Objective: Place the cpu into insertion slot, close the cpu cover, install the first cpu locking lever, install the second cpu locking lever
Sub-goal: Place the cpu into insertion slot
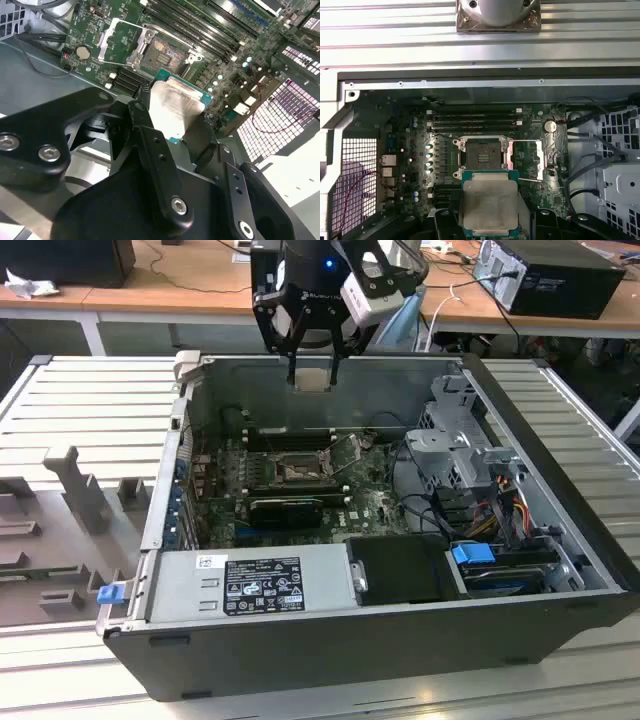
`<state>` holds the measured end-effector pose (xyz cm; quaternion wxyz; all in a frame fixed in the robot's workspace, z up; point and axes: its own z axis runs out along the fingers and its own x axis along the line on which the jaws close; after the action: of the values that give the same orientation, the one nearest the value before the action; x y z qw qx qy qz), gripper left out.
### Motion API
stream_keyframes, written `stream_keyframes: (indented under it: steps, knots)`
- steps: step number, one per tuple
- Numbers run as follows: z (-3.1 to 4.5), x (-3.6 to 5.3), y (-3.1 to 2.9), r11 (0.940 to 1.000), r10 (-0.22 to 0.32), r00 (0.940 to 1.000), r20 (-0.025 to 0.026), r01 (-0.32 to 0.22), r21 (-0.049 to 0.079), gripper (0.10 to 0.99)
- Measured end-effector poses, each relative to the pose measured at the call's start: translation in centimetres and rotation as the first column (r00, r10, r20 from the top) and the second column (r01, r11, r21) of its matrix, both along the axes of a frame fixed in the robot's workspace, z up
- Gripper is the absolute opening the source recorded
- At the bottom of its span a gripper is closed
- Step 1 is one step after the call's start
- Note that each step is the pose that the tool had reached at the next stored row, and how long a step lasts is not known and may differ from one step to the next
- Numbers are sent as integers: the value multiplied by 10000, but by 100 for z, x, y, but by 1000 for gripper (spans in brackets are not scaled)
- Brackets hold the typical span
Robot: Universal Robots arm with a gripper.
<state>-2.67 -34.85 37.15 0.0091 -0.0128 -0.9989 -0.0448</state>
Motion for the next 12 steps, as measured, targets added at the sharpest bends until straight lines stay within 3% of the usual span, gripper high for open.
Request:
stream_keyframes:
  steps: [12]
  knots:
    - [-2, 0, 0, 9930, -1179, 9930, 0, 1179, 0, 529]
